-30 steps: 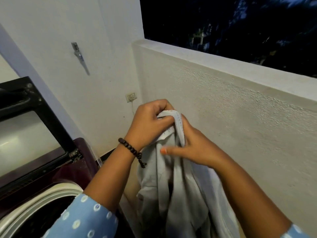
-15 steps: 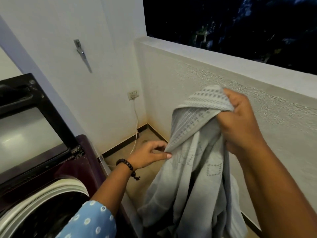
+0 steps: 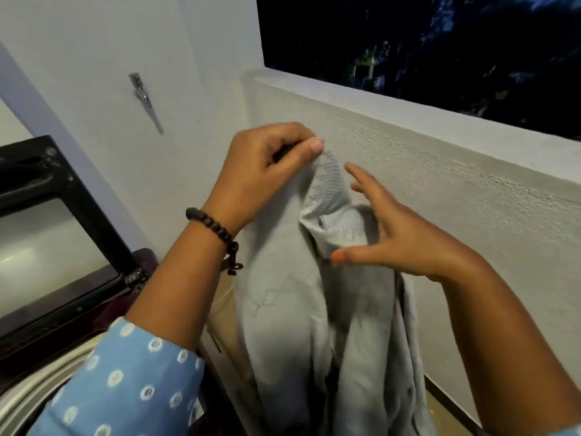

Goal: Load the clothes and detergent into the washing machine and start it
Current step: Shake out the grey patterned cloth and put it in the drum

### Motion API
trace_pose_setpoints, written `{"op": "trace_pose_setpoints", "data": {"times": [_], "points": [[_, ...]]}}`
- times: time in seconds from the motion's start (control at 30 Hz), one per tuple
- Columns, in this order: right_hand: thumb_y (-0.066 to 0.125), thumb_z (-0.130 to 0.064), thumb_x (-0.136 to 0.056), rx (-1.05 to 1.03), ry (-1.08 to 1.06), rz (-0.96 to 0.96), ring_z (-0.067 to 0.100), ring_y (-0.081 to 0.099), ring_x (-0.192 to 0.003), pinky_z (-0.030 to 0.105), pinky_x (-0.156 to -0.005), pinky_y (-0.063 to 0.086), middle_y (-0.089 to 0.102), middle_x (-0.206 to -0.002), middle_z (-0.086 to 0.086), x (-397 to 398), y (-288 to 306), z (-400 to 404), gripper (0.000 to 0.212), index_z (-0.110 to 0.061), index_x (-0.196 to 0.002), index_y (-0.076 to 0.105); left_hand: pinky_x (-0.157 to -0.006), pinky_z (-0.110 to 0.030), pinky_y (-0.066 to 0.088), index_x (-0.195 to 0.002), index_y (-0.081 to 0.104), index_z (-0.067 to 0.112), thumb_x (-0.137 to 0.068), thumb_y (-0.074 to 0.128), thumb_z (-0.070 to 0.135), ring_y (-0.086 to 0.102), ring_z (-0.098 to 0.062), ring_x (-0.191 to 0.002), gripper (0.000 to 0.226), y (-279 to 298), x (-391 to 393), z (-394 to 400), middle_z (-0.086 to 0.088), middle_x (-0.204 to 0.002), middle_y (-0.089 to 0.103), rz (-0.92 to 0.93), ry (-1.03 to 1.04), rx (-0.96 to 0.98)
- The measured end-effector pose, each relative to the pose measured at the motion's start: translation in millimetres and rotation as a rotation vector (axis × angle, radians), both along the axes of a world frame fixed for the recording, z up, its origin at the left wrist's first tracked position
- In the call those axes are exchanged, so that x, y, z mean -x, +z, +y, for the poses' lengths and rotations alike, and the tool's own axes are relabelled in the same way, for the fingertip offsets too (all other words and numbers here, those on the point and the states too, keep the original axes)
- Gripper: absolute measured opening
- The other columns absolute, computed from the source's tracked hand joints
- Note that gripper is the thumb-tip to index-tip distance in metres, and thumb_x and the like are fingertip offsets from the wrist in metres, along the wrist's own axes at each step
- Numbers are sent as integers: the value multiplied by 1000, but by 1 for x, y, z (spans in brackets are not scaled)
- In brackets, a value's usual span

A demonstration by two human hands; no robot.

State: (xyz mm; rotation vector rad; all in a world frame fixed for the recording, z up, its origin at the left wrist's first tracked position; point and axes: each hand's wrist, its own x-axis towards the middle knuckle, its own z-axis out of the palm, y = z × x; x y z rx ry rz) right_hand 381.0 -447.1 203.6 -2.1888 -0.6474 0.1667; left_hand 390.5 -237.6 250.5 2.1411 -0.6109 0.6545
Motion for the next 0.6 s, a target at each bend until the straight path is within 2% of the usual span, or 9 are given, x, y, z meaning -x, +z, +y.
{"op": "trace_pose_setpoints", "data": {"times": [0.03, 0.1, 0.17, 0.23, 0.3, 0.37, 0.47, 0.5, 0.6], "points": [[83, -35, -70, -86, 88, 29, 0, 34, -137, 27, -110, 37, 31, -153, -16, 3, 2, 8, 107, -41, -151, 12, -72, -30, 52, -93, 73, 9, -92, 63, 25, 65, -14, -76, 18, 6, 2, -6, -2, -84, 72, -4, -30, -56], [78, -29, -78, -312, 87, 51, 3, 55, -122, 32, -103, 47, 56, -136, -14, 3, -2, 22, 77, -32, -144, 38, -65, -29, 49, -94, 70, 14, -88, 68, 26, 59, -12, -68, 14, 7, 5, -16, 0, -77, 67, 23, -67, -103], [69, -27, -88, -443, -25, 40, 26, 68, -96, 54, -87, 52, 72, -105, 8, 2, -8, 32, 31, -16, -116, 64, -65, -30, 49, -97, 64, 14, -86, 70, 29, 57, -18, -69, 19, -2, 8, -19, 0, -80, 63, 99, -102, -28], [63, -28, -89, -487, -45, 9, 42, 64, -89, 61, -80, 51, 69, -94, 21, 4, -14, 32, 24, -8, -102, 68, -66, -36, 49, -103, 61, 16, -83, 68, 38, 56, -25, -72, 30, -16, 7, -14, 4, -91, 64, 260, -153, 89], [60, -19, -92, -528, 9, -13, 27, 68, -93, 46, -82, 55, 73, -96, 8, 8, -15, 31, 16, -11, -102, 70, -68, -40, 48, -110, 59, 18, -78, 69, 41, 51, -27, -71, 40, -31, 9, -8, 5, -100, 64, 467, -247, 173], [60, -14, -92, -538, 56, -61, 11, 66, -87, 28, -76, 52, 71, -89, -1, 9, -12, 28, 10, -13, -95, 70, -82, -41, 50, -110, 62, 18, -78, 72, 31, 59, -26, -85, 36, -50, 11, 0, -1, -105, 65, 640, -394, 222], [60, -10, -91, -557, 78, -169, 6, 61, -77, 20, -70, 47, 67, -80, -4, 11, -1, 22, 10, -13, -88, 68, -90, -35, 55, -105, 70, 20, -83, 73, 17, 68, -18, -100, 23, -80, 14, 7, -1, -107, 72, 861, -451, 166], [59, -8, -91, -579, 91, -187, 4, 61, -76, 18, -69, 46, 66, -79, -7, 12, 4, 19, 12, -15, -87, 68, -91, -39, 55, -107, 70, 17, -83, 74, 22, 69, -20, -101, 25, -93, 11, 10, -3, -109, 73, 899, -405, 94], [61, -9, -83, -731, 89, -188, 1, 56, -66, 14, -61, 43, 61, -68, -15, 17, 22, 10, 22, -27, -73, 67, -93, -46, 54, -114, 66, 11, -68, 75, 56, 68, -22, -103, 65, -136, 2, 16, -4, -114, 71, 998, -272, -120]]}}
